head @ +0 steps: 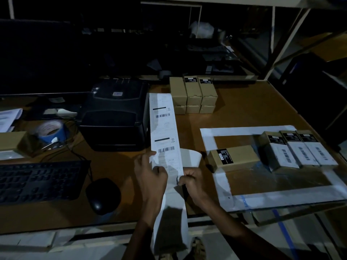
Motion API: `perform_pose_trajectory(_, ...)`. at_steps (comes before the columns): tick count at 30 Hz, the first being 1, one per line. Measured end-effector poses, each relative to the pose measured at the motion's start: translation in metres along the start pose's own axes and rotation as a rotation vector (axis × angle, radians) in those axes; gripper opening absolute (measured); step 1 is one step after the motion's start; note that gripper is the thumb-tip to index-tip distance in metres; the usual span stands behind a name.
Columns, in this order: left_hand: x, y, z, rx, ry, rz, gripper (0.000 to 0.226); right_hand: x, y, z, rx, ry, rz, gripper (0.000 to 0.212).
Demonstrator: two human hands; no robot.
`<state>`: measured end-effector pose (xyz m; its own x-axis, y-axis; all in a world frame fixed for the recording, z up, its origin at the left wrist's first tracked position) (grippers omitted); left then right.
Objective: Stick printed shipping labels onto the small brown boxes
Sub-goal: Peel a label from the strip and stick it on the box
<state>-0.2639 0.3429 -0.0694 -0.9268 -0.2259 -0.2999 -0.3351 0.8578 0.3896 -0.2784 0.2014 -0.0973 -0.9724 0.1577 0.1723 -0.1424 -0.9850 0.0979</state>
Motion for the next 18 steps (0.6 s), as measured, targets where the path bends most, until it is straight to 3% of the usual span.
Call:
perform_pose_trajectory(5,0.006,-0.001,-0.003,-0.031,-0.089,0.009,0.045,0.007,0.005,0.0,0.015,0.026,0.109,0.029)
perform_pose_trajectory(9,0.009,-0.003,-0.001,-0.112,-0.265,0.116,0.036,0.012,0.009,0.002,0.096,0.018,0.198,0.008)
perform_pose_trajectory(14,0.017,-0.005,0.008,-0.058,-0.383,0.274,0.028,0.025,0.015,-0.008,0.221,-0.051,0.297,0.037)
perform_pose_trajectory(18,0.025,-0.003,0.01,-0.003,-0.335,0.325,0.016,0.031,0.015,-0.008,0.045,-0.037,0.145,0.015)
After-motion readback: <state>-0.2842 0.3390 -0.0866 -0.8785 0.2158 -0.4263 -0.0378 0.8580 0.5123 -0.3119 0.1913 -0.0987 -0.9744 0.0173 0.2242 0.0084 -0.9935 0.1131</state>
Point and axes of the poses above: each hand's wrist, its own x-axis away from the middle knuckle, its own y-axis out of the back of the hand, z = x × y, the point moved 1 cm from there along -x, towards the middle knuckle, and after that the axes turned 8 degrees about -y, right-handed, at the moved point
